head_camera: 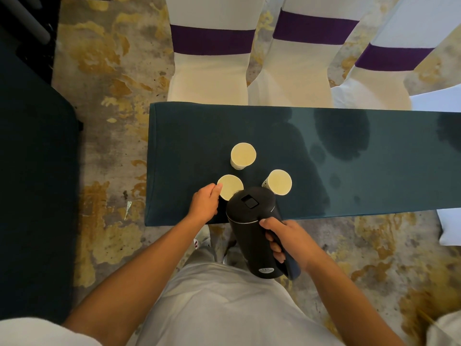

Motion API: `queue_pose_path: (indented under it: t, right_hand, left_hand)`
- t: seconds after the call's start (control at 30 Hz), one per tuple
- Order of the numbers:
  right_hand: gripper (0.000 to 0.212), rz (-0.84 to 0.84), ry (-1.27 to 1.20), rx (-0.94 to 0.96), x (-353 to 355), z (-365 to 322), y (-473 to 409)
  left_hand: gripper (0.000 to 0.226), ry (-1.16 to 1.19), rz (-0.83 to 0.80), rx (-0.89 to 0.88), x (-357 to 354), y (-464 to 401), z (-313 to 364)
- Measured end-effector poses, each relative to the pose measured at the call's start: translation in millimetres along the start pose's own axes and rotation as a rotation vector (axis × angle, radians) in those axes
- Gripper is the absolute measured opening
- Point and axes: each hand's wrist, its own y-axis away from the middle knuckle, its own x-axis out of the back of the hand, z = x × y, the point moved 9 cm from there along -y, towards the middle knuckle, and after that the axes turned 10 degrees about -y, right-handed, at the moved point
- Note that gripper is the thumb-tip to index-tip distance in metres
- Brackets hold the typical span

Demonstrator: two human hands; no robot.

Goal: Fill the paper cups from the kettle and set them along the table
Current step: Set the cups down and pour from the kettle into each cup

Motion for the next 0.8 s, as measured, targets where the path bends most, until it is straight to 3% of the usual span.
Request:
queue_pose_path:
  t: [0.57, 0.8]
  right_hand:
    - [0.047, -0.007, 0.076, 0.096, 0, -3, 10]
    - [0.04, -0.055, -0.025, 0.195, -8, -13, 24]
  left_hand:
    - [0.041, 0.1, -0.027, 0.004, -3, -3, -6]
    - [0.057, 0.242, -0.006, 0.112, -3, 1, -27]
